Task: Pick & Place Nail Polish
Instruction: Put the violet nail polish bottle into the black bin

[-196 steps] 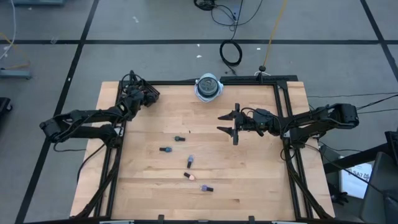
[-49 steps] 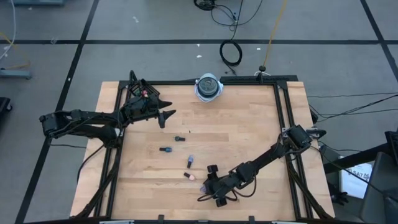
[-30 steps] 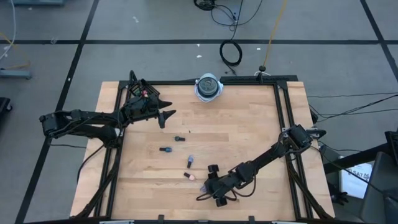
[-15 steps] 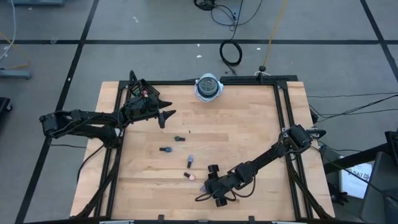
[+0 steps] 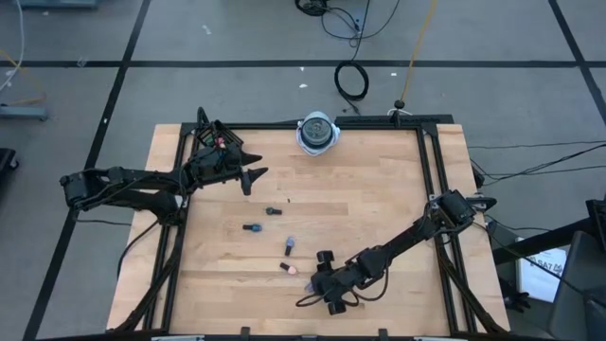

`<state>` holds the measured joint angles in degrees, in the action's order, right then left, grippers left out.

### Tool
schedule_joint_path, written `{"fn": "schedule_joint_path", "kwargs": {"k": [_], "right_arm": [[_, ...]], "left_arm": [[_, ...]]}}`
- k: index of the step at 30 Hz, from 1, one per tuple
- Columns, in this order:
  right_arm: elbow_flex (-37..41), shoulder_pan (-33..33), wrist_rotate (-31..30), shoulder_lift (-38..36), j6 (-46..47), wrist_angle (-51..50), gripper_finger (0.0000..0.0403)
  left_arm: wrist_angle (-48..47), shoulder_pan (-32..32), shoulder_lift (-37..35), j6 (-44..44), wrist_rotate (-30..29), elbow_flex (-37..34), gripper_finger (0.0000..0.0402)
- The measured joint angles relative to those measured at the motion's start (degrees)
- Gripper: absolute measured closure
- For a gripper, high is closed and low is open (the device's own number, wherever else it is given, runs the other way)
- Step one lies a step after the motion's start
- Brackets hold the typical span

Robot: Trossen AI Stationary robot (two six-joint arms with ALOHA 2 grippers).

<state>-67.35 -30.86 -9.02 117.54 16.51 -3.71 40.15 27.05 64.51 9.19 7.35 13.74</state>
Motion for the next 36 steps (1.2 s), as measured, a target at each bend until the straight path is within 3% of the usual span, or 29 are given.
{"fn": "schedule_joint_path", "kwargs": {"k": [23,36], "right_arm": [[0.0,0.01,0.11,0.0,0.61,-2.12,0.021],[0.0,0.01,0.2,-0.04,0.72,-2.21,0.0309]], "left_arm": [[-0.05,0.0,0.0,0.0,0.0,0.02,0.0158],[-0.05,0.0,-0.02,0.0,0.0,0.02,0.0158]]}}
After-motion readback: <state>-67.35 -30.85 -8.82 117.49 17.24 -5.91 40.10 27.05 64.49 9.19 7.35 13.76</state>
